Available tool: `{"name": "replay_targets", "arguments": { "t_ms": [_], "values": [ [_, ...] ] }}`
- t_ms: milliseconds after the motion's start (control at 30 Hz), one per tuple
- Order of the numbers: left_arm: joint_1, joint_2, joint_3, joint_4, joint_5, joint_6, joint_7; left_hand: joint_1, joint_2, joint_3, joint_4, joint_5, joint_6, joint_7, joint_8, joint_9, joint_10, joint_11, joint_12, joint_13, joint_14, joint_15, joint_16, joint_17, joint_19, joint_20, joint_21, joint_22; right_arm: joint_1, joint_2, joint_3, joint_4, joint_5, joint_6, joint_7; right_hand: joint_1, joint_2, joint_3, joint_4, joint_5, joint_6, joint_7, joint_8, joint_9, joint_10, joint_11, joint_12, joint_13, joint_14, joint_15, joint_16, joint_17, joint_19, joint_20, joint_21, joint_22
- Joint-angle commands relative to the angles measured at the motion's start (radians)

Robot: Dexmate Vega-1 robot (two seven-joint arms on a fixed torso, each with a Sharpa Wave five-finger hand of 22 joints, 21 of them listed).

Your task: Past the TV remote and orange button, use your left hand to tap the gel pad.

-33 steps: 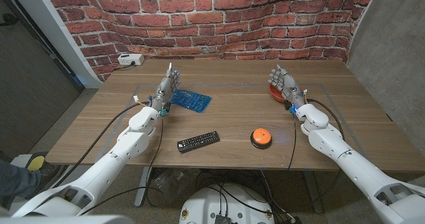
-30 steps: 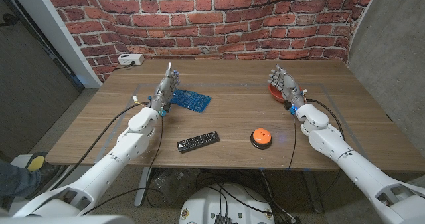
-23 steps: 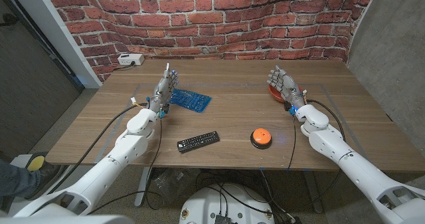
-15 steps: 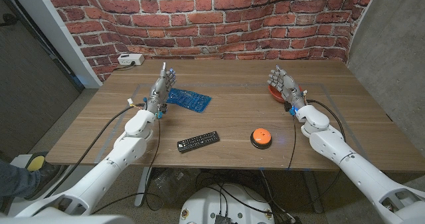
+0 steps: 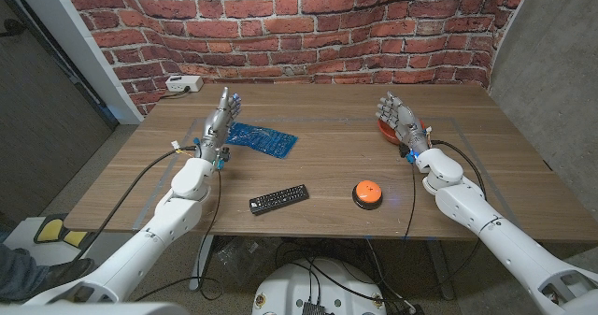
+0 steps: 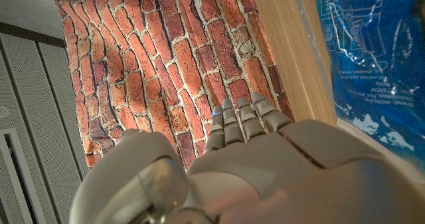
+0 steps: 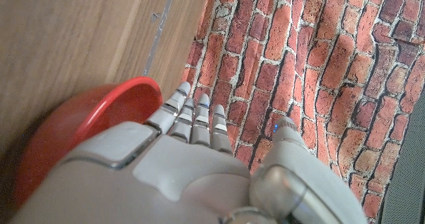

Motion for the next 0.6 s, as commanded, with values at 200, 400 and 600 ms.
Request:
{"name": "replay_targets", "arguments": {
  "t_ms": [200,400,600],
  "values": [
    [0.004,0.000,0.007,0.036,0.217,-0.099,0.157,0.014,0.001,-0.001,-0.011,0.007,0.034,-0.005,0.008,0.001,0.031,-0.005,0.009,0.002,0.030,-0.005,0.007,0.002,0.034,-0.001,0.009,0.001,-0.015,-0.022,0.008,-0.044,-0.010,-0.010,-0.023,0.004,0.000,0.006,-0.003,0.003,0.009,-0.003,0.006,0.006,0.008,-0.003,0.001,0.001,0.009,-0.001,0.003,0.003,0.013,0.000,0.005,0.002],
    [0.027,-0.008,-0.004,0.013,0.420,-0.076,0.363,0.020,0.003,0.000,-0.014,0.008,0.041,-0.007,0.007,0.001,0.034,-0.010,0.007,0.002,0.024,-0.007,0.001,0.002,0.028,-0.001,0.004,0.001,-0.022,-0.027,0.009,-0.052,-0.004,-0.022,-0.025,0.005,0.001,0.008,-0.004,0.003,0.010,-0.003,0.006,0.006,0.008,-0.003,0.000,0.001,0.010,-0.001,0.003,0.003,0.013,0.000,0.004,0.002],
    [0.011,0.006,0.003,0.030,0.514,-0.034,0.440,0.027,0.005,0.002,-0.016,0.010,0.051,-0.011,0.008,0.001,0.043,-0.014,0.007,0.002,0.028,-0.014,-0.001,0.001,0.023,-0.004,-0.001,0.001,-0.034,-0.031,0.012,-0.060,0.003,-0.031,-0.030,0.005,0.001,0.008,-0.004,0.003,0.010,-0.003,0.006,0.006,0.009,-0.003,-0.001,0.001,0.010,-0.001,0.002,0.003,0.014,0.001,0.004,0.002]
  ]
}}
